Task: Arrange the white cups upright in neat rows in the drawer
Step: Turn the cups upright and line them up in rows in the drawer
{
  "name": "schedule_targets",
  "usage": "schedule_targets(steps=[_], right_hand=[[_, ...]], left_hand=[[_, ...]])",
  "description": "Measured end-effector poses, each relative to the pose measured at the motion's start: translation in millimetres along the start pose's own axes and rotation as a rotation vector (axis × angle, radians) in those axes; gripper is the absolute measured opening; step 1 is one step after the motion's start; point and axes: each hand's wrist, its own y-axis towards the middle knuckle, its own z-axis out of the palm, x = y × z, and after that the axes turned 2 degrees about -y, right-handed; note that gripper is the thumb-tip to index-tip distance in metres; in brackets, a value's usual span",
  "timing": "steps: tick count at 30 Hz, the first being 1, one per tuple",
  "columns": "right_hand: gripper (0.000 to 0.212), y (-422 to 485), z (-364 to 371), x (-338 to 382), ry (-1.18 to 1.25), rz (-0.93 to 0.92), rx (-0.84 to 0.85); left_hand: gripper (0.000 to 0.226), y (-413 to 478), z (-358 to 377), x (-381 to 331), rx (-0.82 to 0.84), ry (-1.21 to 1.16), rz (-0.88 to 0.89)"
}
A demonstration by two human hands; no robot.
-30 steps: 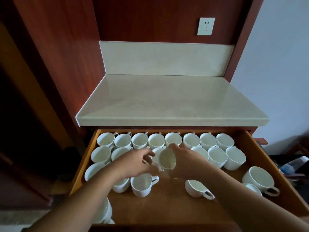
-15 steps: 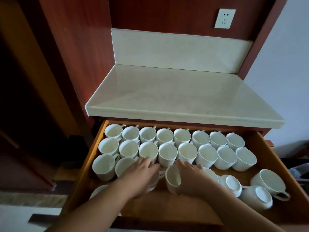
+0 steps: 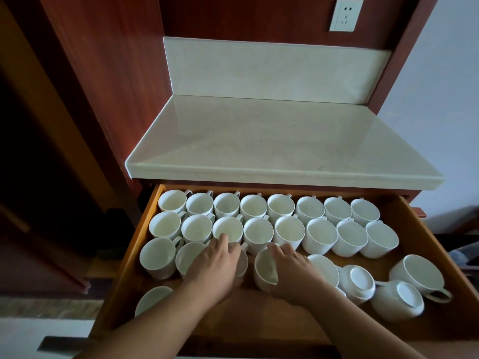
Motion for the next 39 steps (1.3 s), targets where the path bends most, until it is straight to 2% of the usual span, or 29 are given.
schedule_targets(steps=[4,9,14,25,30,32,36,39], right_hand=[[0.092,-1.2,6.6,-0.8,0.034,-0.001,-0.043],[0.077,4.9,15.5,0.0,0.102,0.031,-0.073],[0.080,11.2,19.4,1.4,0.134,0.040,-0.122],[0.084,17.6,22.6,2.6,0.153,0.048,-0.163],[0.093,11.5,11.5,0.4,0.143,0.033,-0.126],[0.085,8.6,-8.7,-7.2,0.150,0.051,-0.114],[0.049,1.2,-57.2,-47.1,0.133,0.127,-0.171],[0.042,-11.8,-79.2,-89.6,0.067,0.217,-0.140]], left_hand=[[0.057,0.0,2.2,3.4,0.011,0.007,0.019],[0.034,-4.8,10.7,13.7,-0.020,0.029,0.147],[0.018,-0.6,19.3,13.8,-0.012,0.064,0.190],[0.024,3.2,24.7,12.1,-0.042,0.174,0.231],[0.021,2.3,7.9,11.9,-0.017,0.004,0.189],[0.027,7.7,-7.1,6.1,-0.027,-0.090,0.175],[0.033,28.7,-34.7,-26.0,-0.012,-0.287,0.190],[0.041,43.7,-35.7,-63.7,0.044,-0.319,0.246]])
